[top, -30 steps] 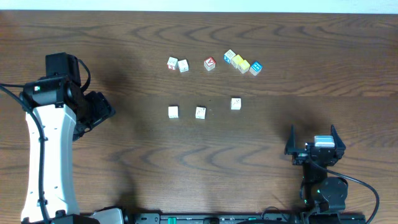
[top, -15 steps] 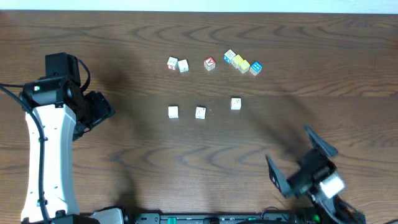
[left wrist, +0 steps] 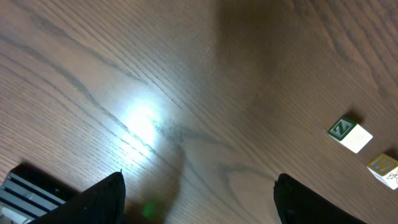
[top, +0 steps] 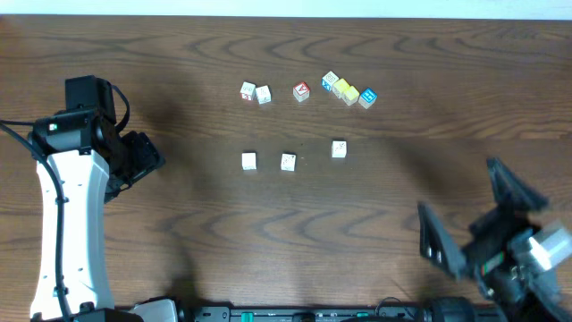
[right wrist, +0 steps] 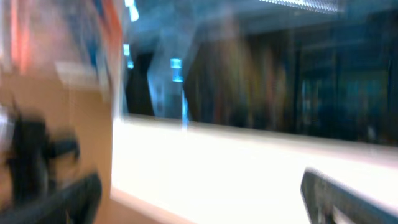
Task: Lift 3 blocks
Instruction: 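Move the right gripper over the front-right white block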
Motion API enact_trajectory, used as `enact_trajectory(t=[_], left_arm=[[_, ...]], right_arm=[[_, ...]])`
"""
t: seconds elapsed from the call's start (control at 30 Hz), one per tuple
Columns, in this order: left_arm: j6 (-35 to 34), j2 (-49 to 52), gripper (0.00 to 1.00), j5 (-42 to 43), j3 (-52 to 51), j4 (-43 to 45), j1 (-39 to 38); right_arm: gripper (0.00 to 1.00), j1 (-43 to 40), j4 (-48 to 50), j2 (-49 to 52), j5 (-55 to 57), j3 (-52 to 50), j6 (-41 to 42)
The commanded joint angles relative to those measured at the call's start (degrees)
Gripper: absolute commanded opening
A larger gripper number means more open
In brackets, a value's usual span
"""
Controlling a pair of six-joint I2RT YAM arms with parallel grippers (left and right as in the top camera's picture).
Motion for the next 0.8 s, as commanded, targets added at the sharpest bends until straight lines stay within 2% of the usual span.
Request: enact_trajectory(t=[0.0, 0.07, 0.17, 0.23, 0.3, 0.37, 0.43, 0.5, 0.57, 0.77], left_arm=[[-0.5, -0.2, 0.77, -0.5, 1.0, -0.3, 0.2], [-0.5, -0.2, 0.77, -0.5, 1.0, -0.3, 0.2], [-0.5, -0.2, 0.77, -0.5, 1.0, -0.3, 0.2], [-0.5, -0.2, 0.77, -0.5, 1.0, -0.3, 0.2], [-0.5, -0.2, 0.77, -0.5, 1.0, -0.3, 0.2], [-0.5, -0.2, 0.77, -0.5, 1.0, -0.3, 0.2], [-0.5, -0.2, 0.77, -0.5, 1.0, -0.3, 0.2], [-0.5, -0.2, 0.77, -0.5, 1.0, -0.3, 0.2], [-0.5, -0.2, 0.77, -0.5, 1.0, -0.3, 0.2], [-0.5, -0.2, 0.77, -0.5, 1.0, -0.3, 0.2]], right_arm=[[0.99, -0.5, -15.5, 12.9, -0.7, 13.9, -5.4], [0.99, -0.5, -27.8, 21.3, -2.7, 22.5, -5.4], [0.99, -0.5, -36.9, 31.0, -11.9, 30.5, -5.0], [0.99, -0.5, -36.8, 36.0, -24.6, 33.0, -1.9], [0.99, -0.4, -32.6, 39.9, -35.8, 33.5, 2.3], [0.99, 0.3, -27.0, 43.6, -40.6, 33.5, 6.5], [0.99, 1.6, -24.6, 46.7, -40.0, 33.5, 10.8], [0.99, 3.4, -25.0, 49.0, -36.2, 33.5, 12.2], [0.99, 6.8, -27.8, 50.7, -26.5, 33.5, 12.2], [0.99, 21.6, -44.3, 55.1, 23.8, 35.1, 14.5]])
